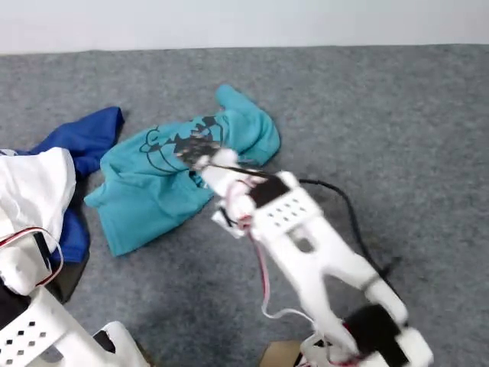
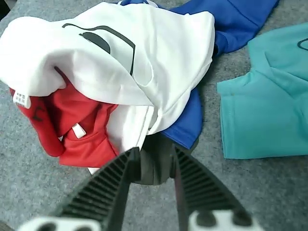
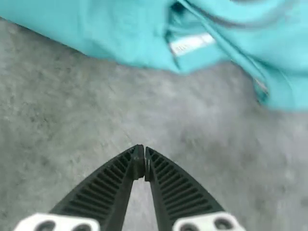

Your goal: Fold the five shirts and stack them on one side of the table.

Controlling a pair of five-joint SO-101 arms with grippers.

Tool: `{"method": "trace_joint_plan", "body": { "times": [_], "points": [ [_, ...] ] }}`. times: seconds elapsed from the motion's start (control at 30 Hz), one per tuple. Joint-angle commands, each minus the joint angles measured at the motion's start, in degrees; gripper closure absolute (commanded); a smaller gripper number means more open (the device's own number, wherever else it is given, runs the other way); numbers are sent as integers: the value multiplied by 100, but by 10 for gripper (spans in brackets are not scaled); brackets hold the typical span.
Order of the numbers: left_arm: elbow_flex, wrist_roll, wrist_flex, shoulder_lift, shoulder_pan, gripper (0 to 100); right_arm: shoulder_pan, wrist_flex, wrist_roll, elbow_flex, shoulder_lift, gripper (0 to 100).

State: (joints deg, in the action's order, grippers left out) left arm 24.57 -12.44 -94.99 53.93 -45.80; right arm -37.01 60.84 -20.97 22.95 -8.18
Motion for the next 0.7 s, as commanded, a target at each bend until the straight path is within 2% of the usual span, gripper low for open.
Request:
{"method": "trace_joint_plan", "body": {
  "times": [0.0, 0.17, 0.23, 0.67],
  "points": [
    [4, 53, 114, 88, -26, 896, -391, -101, -97, -949, 804, 968],
    [295, 53, 105, 88, -26, 896, -734, -75, -70, -1969, 1947, 745],
    [338, 53, 105, 88, -26, 896, -822, -75, -62, -2374, 2334, 693],
    [338, 53, 105, 88, -26, 896, -1235, -57, -62, -4343, 4646, 700]
  ]
}}
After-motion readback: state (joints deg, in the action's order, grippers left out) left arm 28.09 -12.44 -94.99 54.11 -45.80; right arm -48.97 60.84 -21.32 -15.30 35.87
